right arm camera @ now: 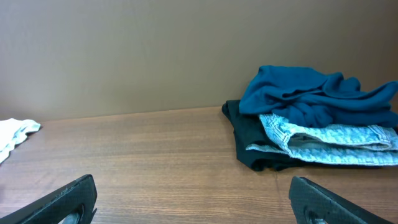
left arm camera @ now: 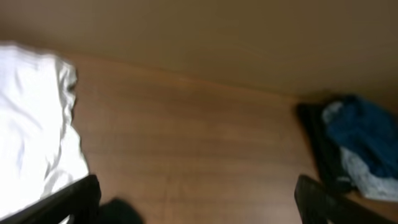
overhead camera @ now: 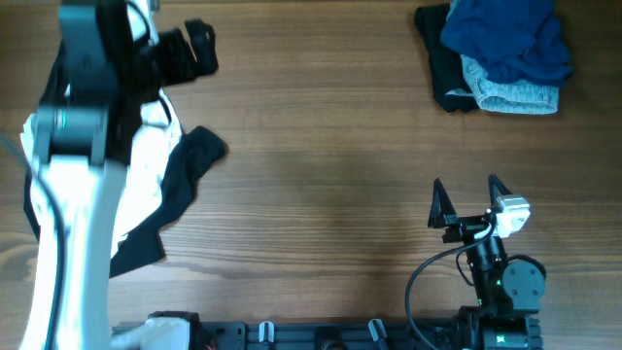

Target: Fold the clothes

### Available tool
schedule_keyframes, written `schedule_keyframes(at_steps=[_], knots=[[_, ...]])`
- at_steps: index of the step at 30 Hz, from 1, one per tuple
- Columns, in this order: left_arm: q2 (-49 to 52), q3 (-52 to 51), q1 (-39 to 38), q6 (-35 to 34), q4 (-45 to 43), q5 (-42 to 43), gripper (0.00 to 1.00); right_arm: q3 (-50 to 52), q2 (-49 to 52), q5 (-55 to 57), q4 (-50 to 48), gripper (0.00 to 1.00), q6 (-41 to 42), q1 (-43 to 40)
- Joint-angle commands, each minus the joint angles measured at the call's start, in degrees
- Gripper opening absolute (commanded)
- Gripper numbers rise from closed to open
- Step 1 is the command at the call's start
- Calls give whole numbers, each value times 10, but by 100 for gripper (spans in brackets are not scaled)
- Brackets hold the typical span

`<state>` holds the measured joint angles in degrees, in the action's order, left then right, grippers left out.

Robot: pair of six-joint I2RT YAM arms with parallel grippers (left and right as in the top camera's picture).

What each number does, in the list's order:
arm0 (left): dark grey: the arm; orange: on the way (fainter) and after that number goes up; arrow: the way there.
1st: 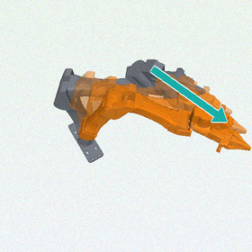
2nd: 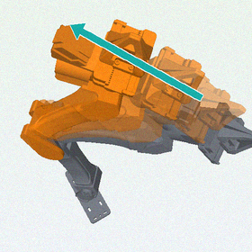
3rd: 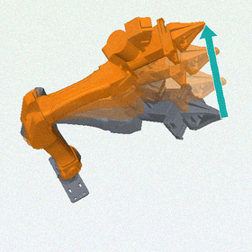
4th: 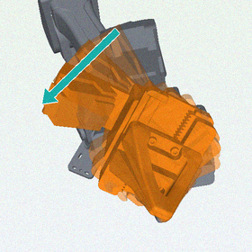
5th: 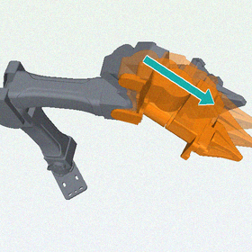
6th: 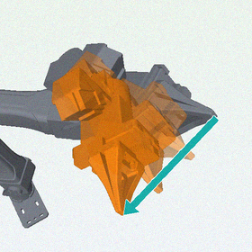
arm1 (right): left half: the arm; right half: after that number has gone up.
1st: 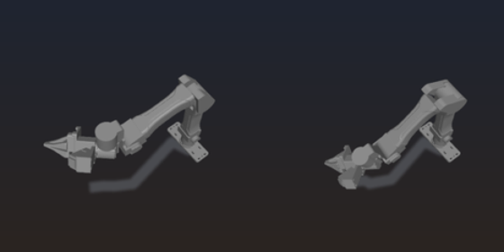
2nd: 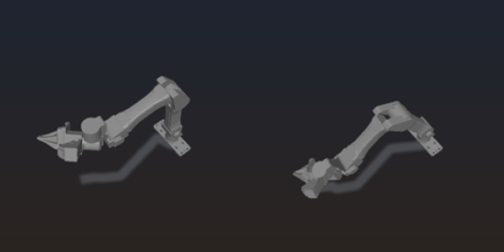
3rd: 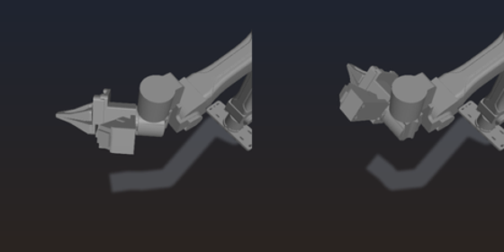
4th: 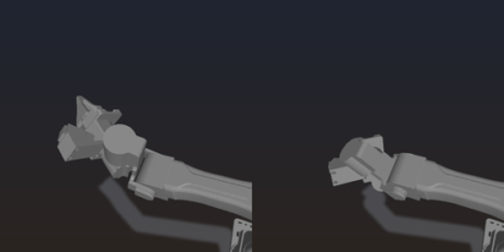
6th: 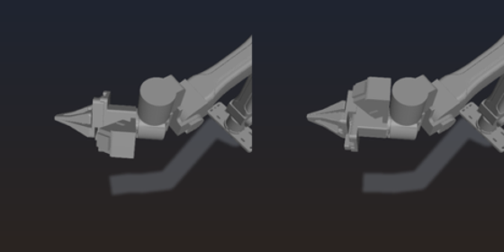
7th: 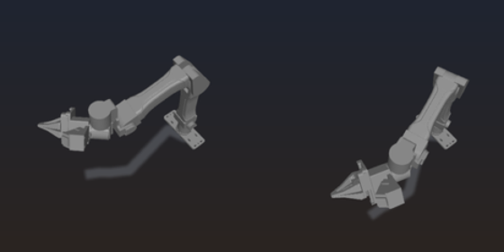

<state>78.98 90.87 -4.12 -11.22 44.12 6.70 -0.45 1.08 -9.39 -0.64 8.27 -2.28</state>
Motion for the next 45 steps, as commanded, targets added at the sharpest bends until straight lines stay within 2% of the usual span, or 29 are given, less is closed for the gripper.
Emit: schedule_keyframes(at_steps=[1, 12, 19, 28, 45], knots=[[-120, -141, 4, 35, -72, 2, 100, 2, -8, -5, -1, 100, -8, 2], [-463, -589, 9, 35, -372, 2, 100, 2, -8, -5, -1, 100, -8, 2], [-593, -741, 21, 33, -478, 3, 100, 2, -8, -5, -1, 100, -8, 2], [-681, -792, 21, 31, -598, 3, 100, 2, -8, -5, -1, 100, -8, 2], [-781, -857, 37, 31, -673, 1, 100, 2, -8, -5, -1, 100, -8, 2]])
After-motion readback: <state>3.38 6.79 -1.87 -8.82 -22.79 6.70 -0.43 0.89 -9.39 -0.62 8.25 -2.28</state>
